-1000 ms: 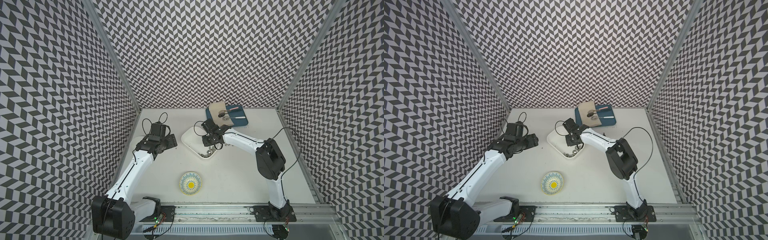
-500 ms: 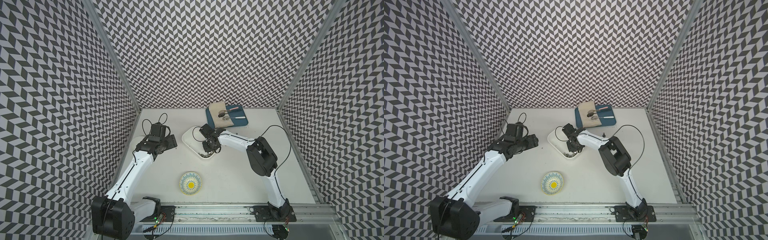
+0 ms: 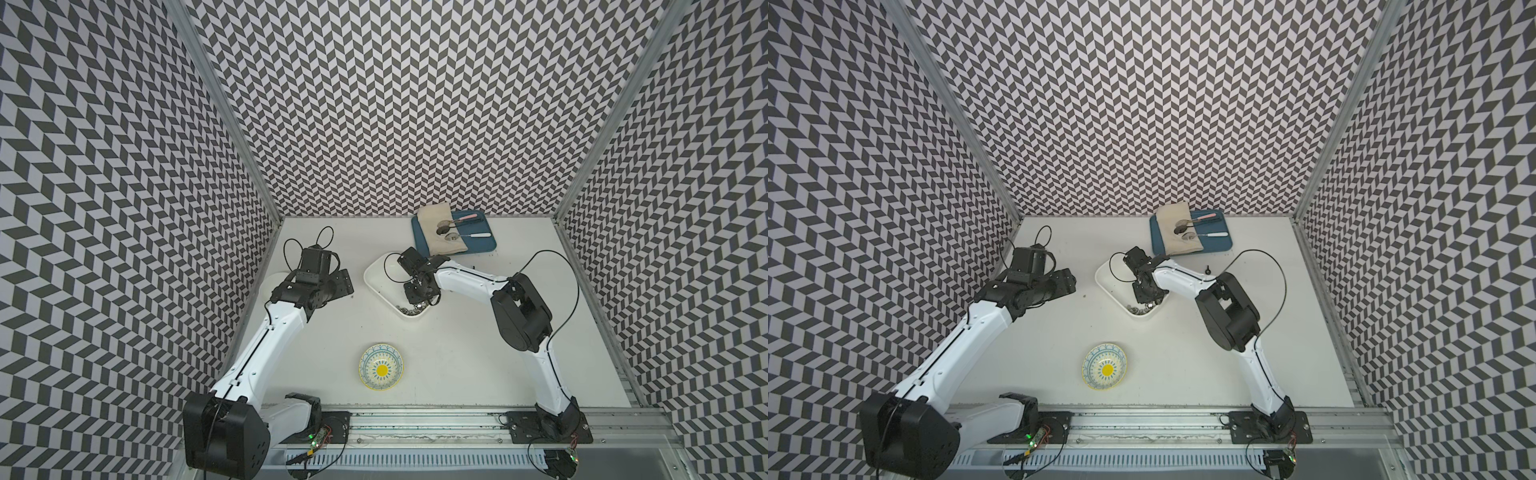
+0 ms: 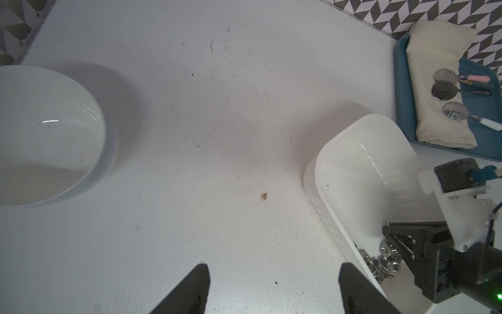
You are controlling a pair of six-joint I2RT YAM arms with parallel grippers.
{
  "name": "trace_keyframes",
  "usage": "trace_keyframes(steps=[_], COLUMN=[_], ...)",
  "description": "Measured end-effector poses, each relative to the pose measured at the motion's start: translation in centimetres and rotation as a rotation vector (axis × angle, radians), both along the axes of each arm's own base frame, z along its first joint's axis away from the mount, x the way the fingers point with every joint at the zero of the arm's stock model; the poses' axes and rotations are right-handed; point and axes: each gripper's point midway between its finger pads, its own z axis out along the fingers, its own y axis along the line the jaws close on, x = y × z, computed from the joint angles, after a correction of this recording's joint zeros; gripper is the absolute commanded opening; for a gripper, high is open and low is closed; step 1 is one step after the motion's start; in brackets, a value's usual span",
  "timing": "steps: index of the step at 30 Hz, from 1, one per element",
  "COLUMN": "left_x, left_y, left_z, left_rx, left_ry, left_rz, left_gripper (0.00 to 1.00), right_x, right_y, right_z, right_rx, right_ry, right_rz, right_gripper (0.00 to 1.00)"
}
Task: Take out the wing nut from the storage box
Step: Pick up the wing nut from the storage box.
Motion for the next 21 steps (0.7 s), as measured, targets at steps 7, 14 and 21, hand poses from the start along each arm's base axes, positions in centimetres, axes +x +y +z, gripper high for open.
trace_keyframes(steps=[7,14,21], left_x=[0.0,0.1,0.1], left_y=[0.2,0.3,0.3], left_z=[0.0,0.0,0.1], left_rx=[0.0,0.003,0.007], left_ry=[0.0,-0.001,-0.002], left_rz=[0.005,0.007,0.001], left_gripper=[0.79,0.79,0.79], right_x=[0.9,2.4,2.7], right_y=[1.0,2.5,3.2], right_z=[0.6,3.1,3.6], right_rx=[0.034,0.095,0.13], right_ry=[-0.022,-0.076,-0.081], right_rz=[-0.005,-0.013,-0.012], right_gripper=[0.11,0.09,0.09])
